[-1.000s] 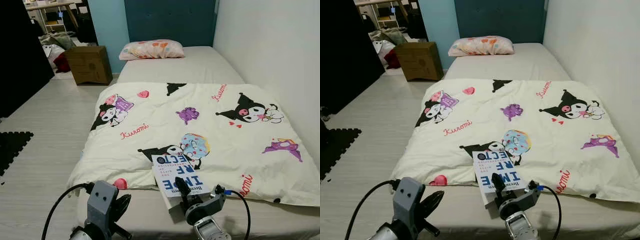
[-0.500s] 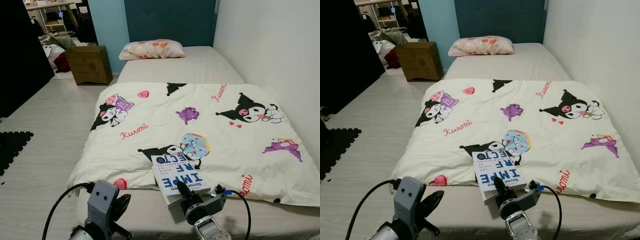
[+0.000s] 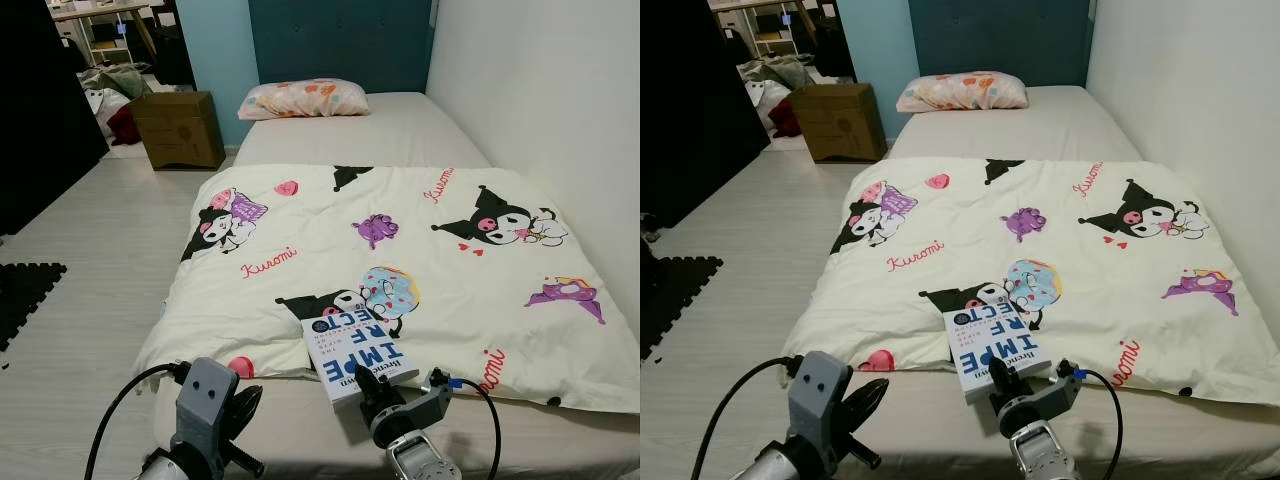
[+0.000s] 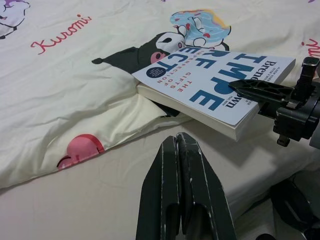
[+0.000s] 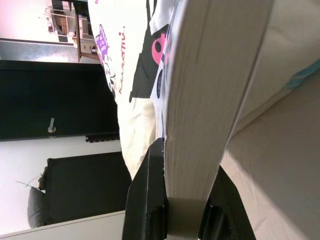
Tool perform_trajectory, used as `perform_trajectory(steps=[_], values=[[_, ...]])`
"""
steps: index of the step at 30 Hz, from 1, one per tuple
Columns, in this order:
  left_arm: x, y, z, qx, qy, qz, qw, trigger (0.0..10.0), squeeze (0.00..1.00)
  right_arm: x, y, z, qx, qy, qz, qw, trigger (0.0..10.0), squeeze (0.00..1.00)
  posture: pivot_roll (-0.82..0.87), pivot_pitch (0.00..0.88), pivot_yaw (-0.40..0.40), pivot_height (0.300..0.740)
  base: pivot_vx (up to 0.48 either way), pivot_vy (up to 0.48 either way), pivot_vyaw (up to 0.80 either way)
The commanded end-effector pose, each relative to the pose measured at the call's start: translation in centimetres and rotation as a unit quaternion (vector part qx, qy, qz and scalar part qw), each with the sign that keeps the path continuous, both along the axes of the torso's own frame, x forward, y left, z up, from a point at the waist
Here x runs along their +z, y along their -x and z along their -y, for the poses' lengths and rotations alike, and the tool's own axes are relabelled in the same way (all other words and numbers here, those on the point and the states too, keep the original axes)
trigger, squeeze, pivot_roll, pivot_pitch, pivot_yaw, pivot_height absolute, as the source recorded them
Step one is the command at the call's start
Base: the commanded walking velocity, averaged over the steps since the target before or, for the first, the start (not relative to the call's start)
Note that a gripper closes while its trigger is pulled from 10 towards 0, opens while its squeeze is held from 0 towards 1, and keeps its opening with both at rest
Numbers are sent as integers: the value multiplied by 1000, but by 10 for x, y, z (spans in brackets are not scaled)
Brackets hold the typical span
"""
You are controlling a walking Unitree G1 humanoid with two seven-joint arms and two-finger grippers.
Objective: Clean up the room
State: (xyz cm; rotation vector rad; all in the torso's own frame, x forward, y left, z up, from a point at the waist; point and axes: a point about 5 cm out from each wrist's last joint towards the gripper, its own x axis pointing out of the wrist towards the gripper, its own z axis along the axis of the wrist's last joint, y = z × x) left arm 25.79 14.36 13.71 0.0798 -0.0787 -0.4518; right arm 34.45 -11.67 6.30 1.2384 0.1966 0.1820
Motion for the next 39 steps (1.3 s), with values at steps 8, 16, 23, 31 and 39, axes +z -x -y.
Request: perform_trajectory(steps=[8,16,23,31,39], values=[[-7,1,-3,4,-10,-11,1000,10000,0,3,-1,-9,17,1,5,1000,10000,0,55,262,74,577,0,0,0],[-6,-2,1,5,-4,-5,1000,10000,0,14,-7,-7,21,5,34,999,10000,0,23,226,66,577,0,0,0],[-1,1,7,9,10,9,1000,10000,0,44,-9,-8,52,-17,131,990,10000,0,-5,174,44,577,0,0,0],[0,-3,8,29,23,19,999,10000,0,101,-2,9,41,28,248,968,10000,0,-40,110,32,577,0,0,0],[-4,-21,-5,133,16,10,991,10000,0,118,-2,17,5,305,273,912,10000,0,-64,100,21,577,0,0,0]])
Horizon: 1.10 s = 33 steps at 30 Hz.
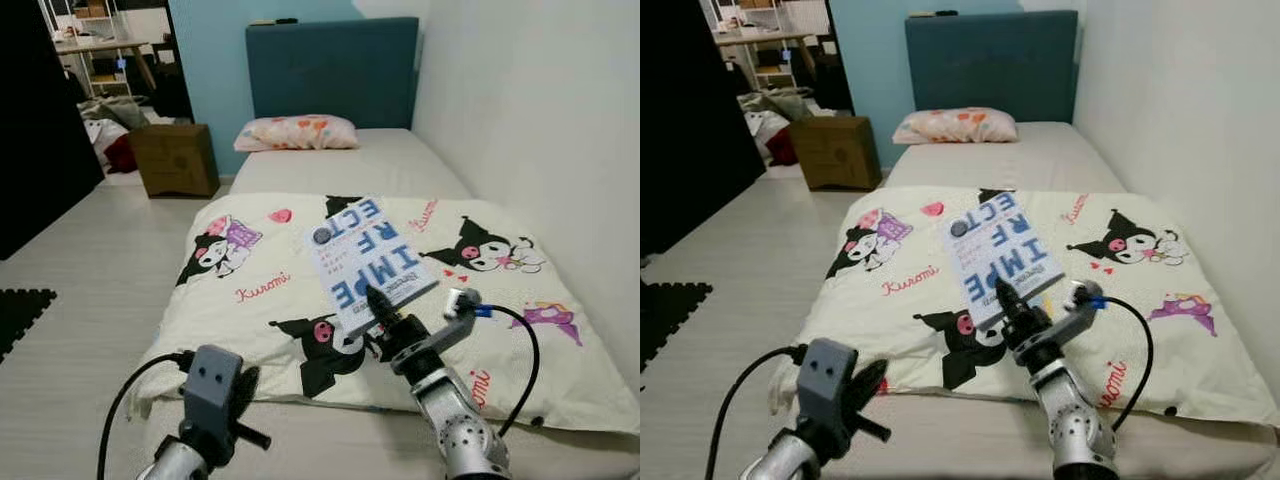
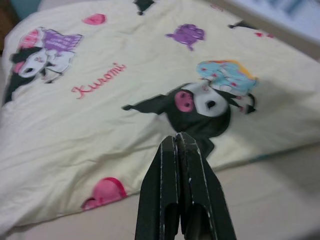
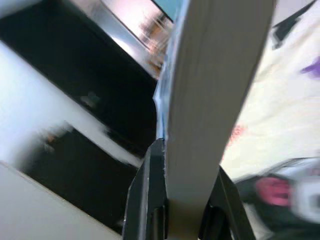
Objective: Clean up the room
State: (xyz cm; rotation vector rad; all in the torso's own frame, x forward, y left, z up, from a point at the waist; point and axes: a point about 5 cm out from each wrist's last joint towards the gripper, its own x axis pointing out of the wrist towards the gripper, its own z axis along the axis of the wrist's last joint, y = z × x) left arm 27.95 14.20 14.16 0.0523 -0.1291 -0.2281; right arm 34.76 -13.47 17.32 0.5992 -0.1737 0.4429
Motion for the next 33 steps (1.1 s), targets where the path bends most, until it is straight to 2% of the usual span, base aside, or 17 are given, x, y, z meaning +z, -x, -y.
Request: perform_trajectory(steps=[1,2,4,5,7,8,10,11,12,14,15,22,26,33], values=[[-7,-1,-8,33,-1,-16,999,10000,0,8,3,2,-38,68,31,996,10000,0,-63,101,19,577,0,0,0],[-7,-1,-8,33,-1,-16,999,10000,0,8,3,2,-38,68,31,996,10000,0,-63,101,19,577,0,0,0],[-7,-2,-8,45,-4,-16,999,10000,0,4,8,5,-77,147,38,985,10000,0,-60,108,18,577,0,0,0],[-7,-2,-8,45,-4,-16,999,10000,0,4,8,5,-77,147,38,985,10000,0,-60,108,18,577,0,0,0],[-9,-1,-8,50,-4,-20,999,10000,0,0,12,4,-93,207,43,973,10000,0,-60,113,19,577,0,0,0],[-9,-1,-8,50,-4,-20,999,10000,0,0,12,4,-93,207,43,973,10000,0,-60,113,19,577,0,0,0],[-13,0,-7,59,-14,-30,998,10000,0,-9,14,2,-119,273,44,953,10000,0,-55,117,19,577,0,0,0],[-13,0,-7,59,-14,-30,998,10000,0,-9,14,2,-119,273,44,953,10000,0,-55,117,19,577,0,0,0],[-14,1,-7,68,-16,-31,997,10000,0,-13,16,4,-138,300,44,943,10000,0,-54,116,19,577,0,0,0],[-14,1,-7,68,-16,-31,997,10000,0,-13,16,4,-138,300,44,943,10000,0,-54,116,19,577,0,0,0],[-13,3,-10,91,-25,-18,995,10000,0,-20,21,9,-166,327,44,929,10000,0,-55,118,21,577,0,0,0],[-7,2,-16,123,-26,9,992,10000,0,-34,31,14,-175,360,42,915,10000,0,-55,118,18,577,0,0,0],[-6,1,-15,116,-17,9,993,10000,0,-44,36,19,-190,362,22,912,10000,0,-56,119,21,577,0,0,0],[-9,3,-10,101,-15,1,995,10000,0,-46,36,17,-194,366,22,910,10000,0,-56,121,23,577,0,0,0]])
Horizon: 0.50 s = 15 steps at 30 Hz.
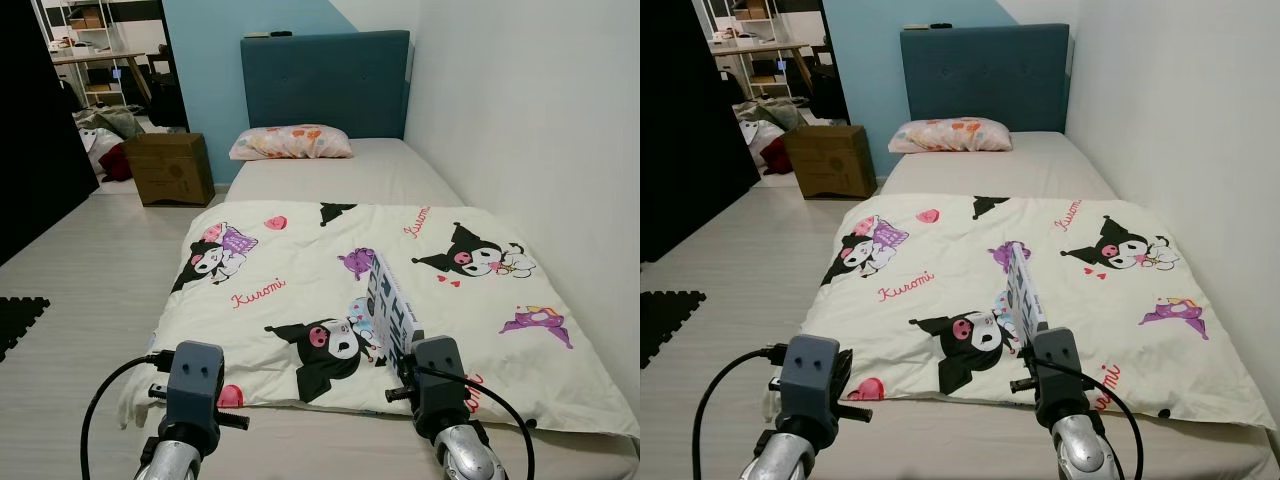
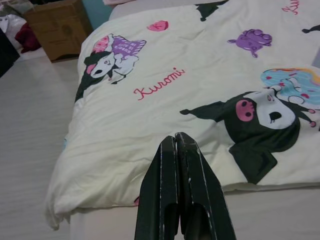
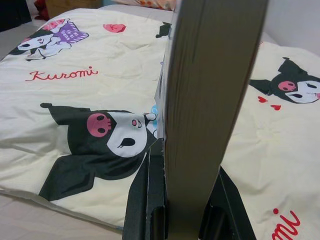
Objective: Clean up the room
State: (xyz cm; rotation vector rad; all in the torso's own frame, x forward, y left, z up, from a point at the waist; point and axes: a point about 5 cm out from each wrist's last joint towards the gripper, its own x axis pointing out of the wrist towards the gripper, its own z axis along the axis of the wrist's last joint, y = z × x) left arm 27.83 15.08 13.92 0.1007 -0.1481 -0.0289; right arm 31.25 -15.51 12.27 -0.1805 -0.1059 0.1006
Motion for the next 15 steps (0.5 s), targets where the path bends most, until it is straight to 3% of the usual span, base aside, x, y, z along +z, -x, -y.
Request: perform_trajectory(steps=[1,15], values=[[-7,3,0,0,3,-13,1000,10000,0,4,2,-4,7,6,24,1000,10000,0,-56,120,23,577,0,0,0],[-5,3,-1,3,11,-3,1000,10000,0,-1,4,-8,20,1,21,1000,10000,0,-59,119,17,608,0,0,0]])
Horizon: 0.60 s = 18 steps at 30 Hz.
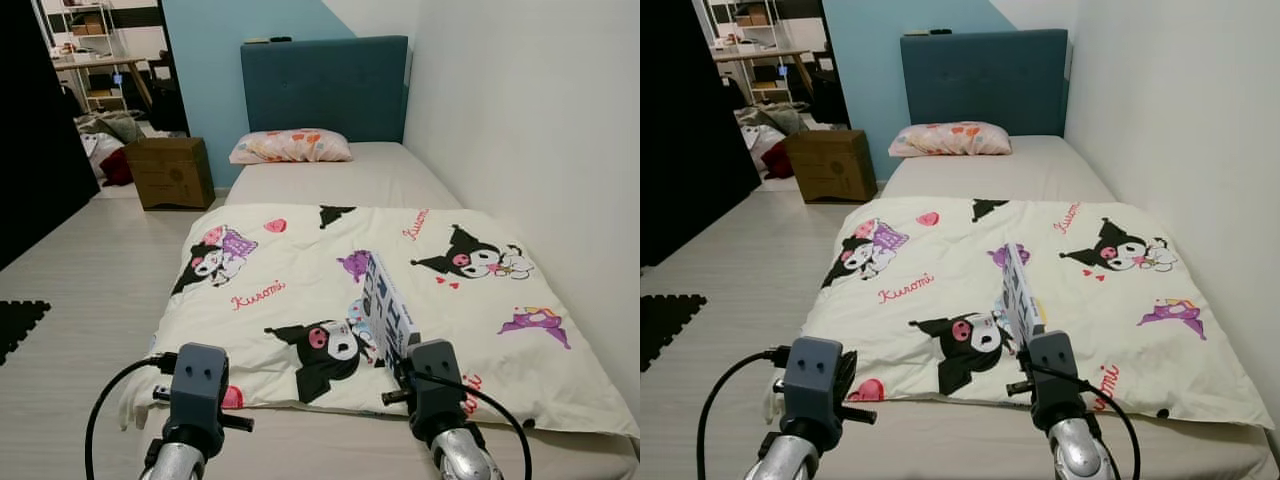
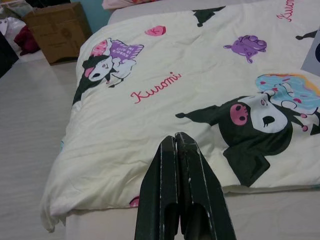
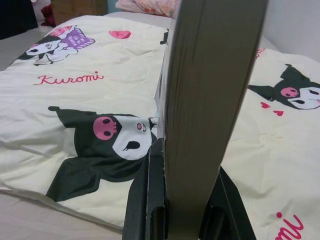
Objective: Clean up the room
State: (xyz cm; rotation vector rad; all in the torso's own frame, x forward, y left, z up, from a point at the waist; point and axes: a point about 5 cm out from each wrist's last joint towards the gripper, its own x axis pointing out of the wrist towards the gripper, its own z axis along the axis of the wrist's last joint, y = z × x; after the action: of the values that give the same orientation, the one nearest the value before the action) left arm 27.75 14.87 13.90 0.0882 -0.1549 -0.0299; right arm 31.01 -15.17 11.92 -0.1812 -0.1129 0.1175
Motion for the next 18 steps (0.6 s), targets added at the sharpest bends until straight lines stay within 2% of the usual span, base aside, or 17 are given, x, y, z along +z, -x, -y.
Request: perform_trajectory(steps=[1,18], values=[[-5,2,-3,4,5,-7,1000,10000,0,2,2,-5,11,1,18,1000,10000,0,-59,119,17,608,0,0,0],[-7,3,-2,2,3,-9,1000,10000,0,2,2,-4,13,-6,17,1000,10000,0,-59,111,17,658,0,0,0]])
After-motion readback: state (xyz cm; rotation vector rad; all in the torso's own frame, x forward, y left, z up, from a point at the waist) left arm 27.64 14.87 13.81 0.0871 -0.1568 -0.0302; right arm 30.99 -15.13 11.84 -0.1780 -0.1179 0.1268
